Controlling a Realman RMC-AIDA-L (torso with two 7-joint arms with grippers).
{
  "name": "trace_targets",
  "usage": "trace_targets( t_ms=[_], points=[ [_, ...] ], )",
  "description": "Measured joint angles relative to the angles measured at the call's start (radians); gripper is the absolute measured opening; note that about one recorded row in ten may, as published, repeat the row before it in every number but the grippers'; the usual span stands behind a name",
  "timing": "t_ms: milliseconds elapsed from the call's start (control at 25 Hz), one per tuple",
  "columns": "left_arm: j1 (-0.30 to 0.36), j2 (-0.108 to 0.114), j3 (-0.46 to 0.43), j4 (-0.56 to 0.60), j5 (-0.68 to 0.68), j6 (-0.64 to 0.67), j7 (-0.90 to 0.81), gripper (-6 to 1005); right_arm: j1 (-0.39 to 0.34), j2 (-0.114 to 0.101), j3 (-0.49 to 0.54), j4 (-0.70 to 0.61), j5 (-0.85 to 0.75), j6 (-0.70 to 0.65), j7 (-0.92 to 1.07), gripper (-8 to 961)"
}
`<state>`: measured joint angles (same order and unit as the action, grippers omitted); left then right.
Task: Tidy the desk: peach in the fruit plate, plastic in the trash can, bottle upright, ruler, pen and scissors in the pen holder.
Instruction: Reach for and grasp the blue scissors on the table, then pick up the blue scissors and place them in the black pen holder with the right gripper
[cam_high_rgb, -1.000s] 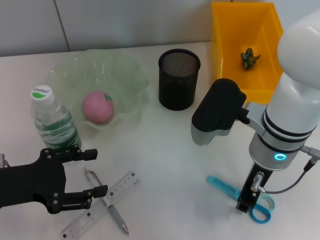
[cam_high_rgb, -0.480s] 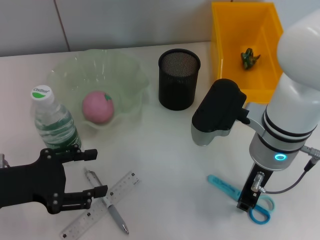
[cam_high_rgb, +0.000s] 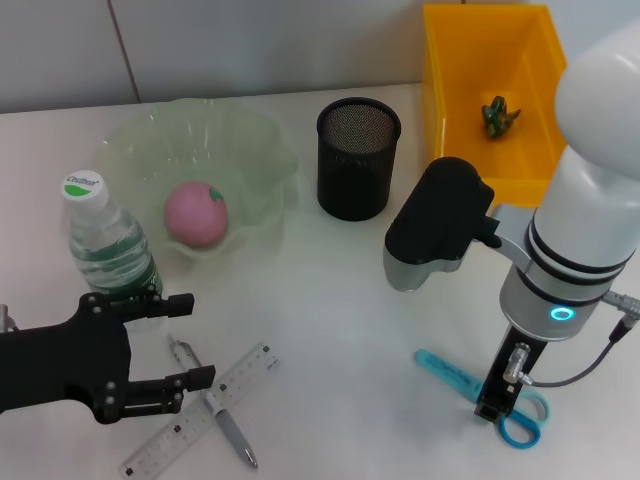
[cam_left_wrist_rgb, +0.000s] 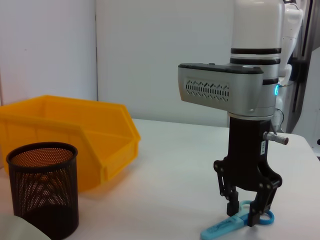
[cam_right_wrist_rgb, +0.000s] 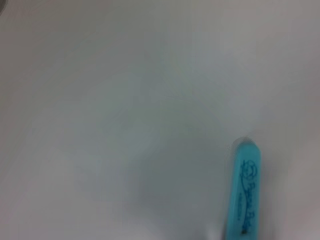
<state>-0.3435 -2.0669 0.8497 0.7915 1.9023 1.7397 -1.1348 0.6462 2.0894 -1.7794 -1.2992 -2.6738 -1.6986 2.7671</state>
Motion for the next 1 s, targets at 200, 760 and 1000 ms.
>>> trace_targets(
  t_ms=[200, 760, 1000],
  points=[
    [0.000, 0.001, 0.000, 0.000, -0.002, 0.001, 0.000, 786, 0.000, 0.000, 0.000, 0.000, -0.002, 0.001, 0.000, 347],
    [-0.002, 0.001, 0.000, 0.003, -0.005, 0.001, -0.003, 787, 0.000, 0.000, 0.000, 0.001, -0.003, 0.002, 0.000, 274],
    [-0.003, 0.001, 0.000, 0.002, -0.012, 0.001, -0.003, 786, 0.004, 0.000, -0.001, 0.019, -0.001, 0.002, -0.002, 264]
  ],
)
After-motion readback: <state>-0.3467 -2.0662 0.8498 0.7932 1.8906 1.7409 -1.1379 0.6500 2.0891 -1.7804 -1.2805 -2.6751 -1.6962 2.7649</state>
